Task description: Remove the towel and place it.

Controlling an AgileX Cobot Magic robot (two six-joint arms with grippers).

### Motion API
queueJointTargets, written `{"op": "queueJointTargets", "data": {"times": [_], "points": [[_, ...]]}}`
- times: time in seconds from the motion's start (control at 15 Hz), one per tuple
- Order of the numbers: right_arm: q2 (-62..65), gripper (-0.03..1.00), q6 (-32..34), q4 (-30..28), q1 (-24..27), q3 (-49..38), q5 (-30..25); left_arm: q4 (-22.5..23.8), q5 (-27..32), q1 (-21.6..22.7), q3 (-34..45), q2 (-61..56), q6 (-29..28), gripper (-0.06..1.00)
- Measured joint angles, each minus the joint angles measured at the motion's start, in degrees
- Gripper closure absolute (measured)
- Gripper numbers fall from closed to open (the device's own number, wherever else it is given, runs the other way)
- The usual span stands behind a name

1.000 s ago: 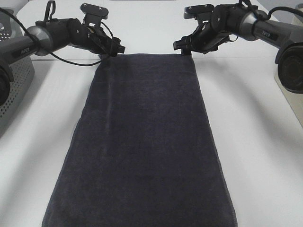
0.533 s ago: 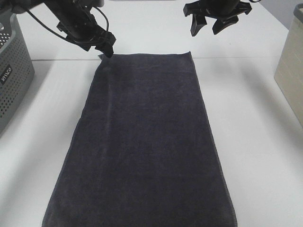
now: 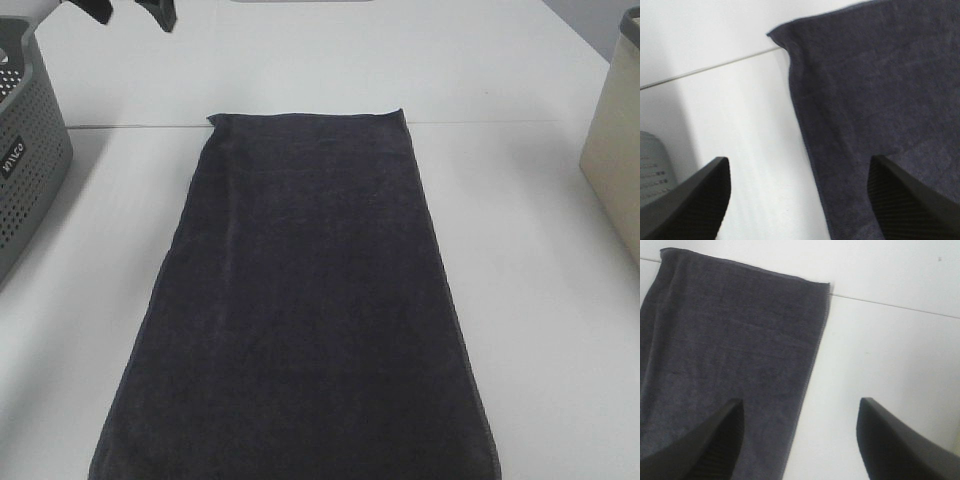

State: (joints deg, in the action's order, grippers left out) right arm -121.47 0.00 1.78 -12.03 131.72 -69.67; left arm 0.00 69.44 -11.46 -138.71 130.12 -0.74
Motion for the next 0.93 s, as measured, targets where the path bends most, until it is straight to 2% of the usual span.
{"op": "queueJointTargets", "data": {"times": [0.2, 0.33, 0.6, 0.67, 0.73, 0.93], "points": [[11.6, 0.34, 0.0, -5.1, 0.0, -12.7, 0.0, 0.8, 0.0, 6.2, 6.2, -8.9, -1.3, 0.23], [20.3, 0.35, 0.3, -5.1, 0.0, -23.4, 0.0, 1.2, 0.0, 9.1, 15.2, -16.2, -1.5, 0.23], [38.8, 0.36, 4.3, -4.8, 0.0, -46.1, -0.1, 1.3, -0.2, 9.7, 42.6, -35.1, -1.2, 0.23], [46.5, 0.36, 5.2, -4.3, 0.0, -52.4, -0.1, 1.3, -1.9, 9.7, 52.8, -44.5, -1.7, 0.23], [52.0, 0.36, 5.7, -3.6, 0.0, -56.3, -0.1, 1.2, -3.3, 9.7, 59.2, -50.5, -2.3, 0.23], [68.0, 0.36, 5.7, -2.2, 0.0, -66.7, -0.2, 1.1, -4.5, 9.7, 73.3, -68.2, -3.7, 0.23]]}}
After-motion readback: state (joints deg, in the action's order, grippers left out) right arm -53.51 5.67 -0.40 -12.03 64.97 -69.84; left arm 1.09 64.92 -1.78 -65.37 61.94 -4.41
